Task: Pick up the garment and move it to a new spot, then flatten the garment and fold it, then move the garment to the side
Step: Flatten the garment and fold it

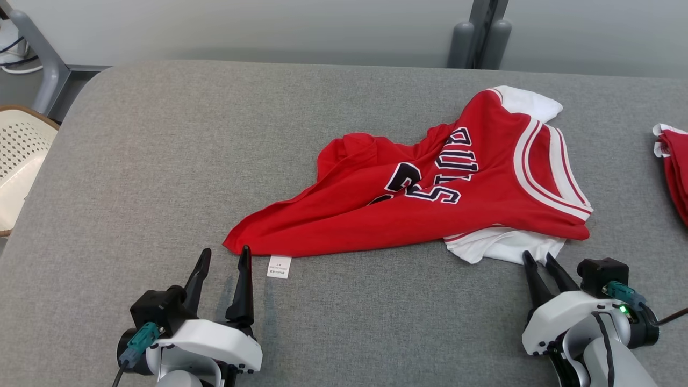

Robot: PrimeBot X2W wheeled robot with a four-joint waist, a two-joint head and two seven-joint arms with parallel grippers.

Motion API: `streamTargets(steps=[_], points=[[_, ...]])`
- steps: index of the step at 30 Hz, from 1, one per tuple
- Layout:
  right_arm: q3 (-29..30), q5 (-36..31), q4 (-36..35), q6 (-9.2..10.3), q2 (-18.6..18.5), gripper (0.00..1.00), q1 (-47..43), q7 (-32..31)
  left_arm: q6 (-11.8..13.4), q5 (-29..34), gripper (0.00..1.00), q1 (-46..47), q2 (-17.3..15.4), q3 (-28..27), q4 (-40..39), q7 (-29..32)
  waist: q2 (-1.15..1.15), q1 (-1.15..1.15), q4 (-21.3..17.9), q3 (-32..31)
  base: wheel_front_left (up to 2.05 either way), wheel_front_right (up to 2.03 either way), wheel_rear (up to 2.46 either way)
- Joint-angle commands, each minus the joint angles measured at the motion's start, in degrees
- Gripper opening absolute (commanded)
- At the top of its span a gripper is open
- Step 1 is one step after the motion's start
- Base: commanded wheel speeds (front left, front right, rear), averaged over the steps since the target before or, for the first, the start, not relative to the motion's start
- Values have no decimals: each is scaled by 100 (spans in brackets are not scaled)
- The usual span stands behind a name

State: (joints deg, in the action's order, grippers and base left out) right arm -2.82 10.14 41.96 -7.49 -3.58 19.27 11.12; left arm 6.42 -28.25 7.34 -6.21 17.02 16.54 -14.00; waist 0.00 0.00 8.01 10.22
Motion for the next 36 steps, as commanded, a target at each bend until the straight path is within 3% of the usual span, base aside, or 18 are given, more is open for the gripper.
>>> streamTargets(steps=[1, 3, 4, 5, 6, 14, 23, 24, 25, 36], points=[[-59, 70, 44, -1, -24, 38, 75, 73, 32, -12, 100, -56, -47, -21, -51, 17, 0, 0, -22, -6, 0, 0, 0], [-93, 100, 77, -1, -58, 29, 130, 96, 53, -21, 100, -65, -65, -26, -81, 25, 0, 0, -43, -10, 0, 0, 0], [-112, 98, 96, -1, -75, 8, 154, 126, 65, -27, 100, -69, -76, -31, -93, 31, 0, 0, -54, -13, 0, 0, 0], [-112, 98, 96, -1, -75, 8, 154, 126, 65, -27, 100, -69, -76, -31, -93, 31, 0, 0, -54, -13, 0, 0, 0], [-136, 74, 111, -1, -93, 0, 173, 152, 70, -31, 100, -73, -86, -35, -109, 33, 0, 0, -66, -18, 0, 0, 0], [-440, -207, -332, 0, -385, 0, -153, 383, 128, -50, 100, -180, -146, -58, -305, 14, 0, 0, -246, -110, 0, 0, 0], [-159, -603, -1309, 0, -572, 0, -1075, 410, 190, -54, 100, -322, -196, -27, -498, 64, 0, 0, -561, -175, 0, 0, 0], [-104, -584, -1325, 0, -545, 23, -1139, 410, 198, -54, 100, -331, -204, -21, -510, 77, 0, 0, -589, -178, 0, 0, 0], [-108, -514, -1263, 0, -485, 100, -1270, 411, 210, -56, 100, -333, -213, -9, -526, 90, 0, 0, -632, -189, 0, 0, 0], [135, -122, -1678, -1, -738, 100, -1382, 273, 219, -100, 100, -323, -231, 48, -559, 110, 0, 0, -658, -198, 0, 0, 0]])
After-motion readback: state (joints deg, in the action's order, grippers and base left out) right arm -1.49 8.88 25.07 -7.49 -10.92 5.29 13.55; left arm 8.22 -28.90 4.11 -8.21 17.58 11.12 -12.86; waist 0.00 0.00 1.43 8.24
